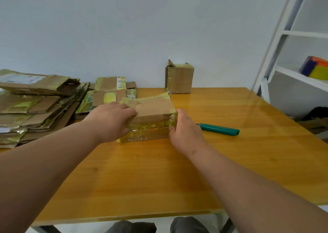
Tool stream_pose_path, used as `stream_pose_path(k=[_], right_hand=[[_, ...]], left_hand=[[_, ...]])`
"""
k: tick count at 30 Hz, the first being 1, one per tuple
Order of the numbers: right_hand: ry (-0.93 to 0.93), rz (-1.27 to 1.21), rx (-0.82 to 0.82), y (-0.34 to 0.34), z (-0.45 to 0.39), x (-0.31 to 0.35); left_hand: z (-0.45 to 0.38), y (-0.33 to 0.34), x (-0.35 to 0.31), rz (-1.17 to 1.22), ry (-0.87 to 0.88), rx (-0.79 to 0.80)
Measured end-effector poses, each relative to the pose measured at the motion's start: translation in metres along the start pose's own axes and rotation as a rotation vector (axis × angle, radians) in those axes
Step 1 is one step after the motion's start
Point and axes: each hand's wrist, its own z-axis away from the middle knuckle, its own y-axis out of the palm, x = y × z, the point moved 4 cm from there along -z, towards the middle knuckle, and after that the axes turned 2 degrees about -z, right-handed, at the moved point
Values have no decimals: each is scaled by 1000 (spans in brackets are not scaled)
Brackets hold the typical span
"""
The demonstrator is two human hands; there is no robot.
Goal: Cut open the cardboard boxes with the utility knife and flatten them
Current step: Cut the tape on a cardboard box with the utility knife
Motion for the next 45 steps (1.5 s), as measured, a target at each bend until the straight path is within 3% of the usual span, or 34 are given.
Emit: stream_pose_path(k=[7,15,24,35,45], right_hand=[[37,36,-3,7,-14,2],[206,-248,11,22,-25,-12],[278,-541,46,48,-33,-17],[307,-540,8,53,-40,-27],[335,-439,-36,50,-34,-23]], left_hand=[[-2,1,3,52,-30,36],[-7,12,11,237,-76,76],[-12,9,11,144,-60,79],[-15,9,10,169,-92,55],[-18,6,3,36,-24,49]])
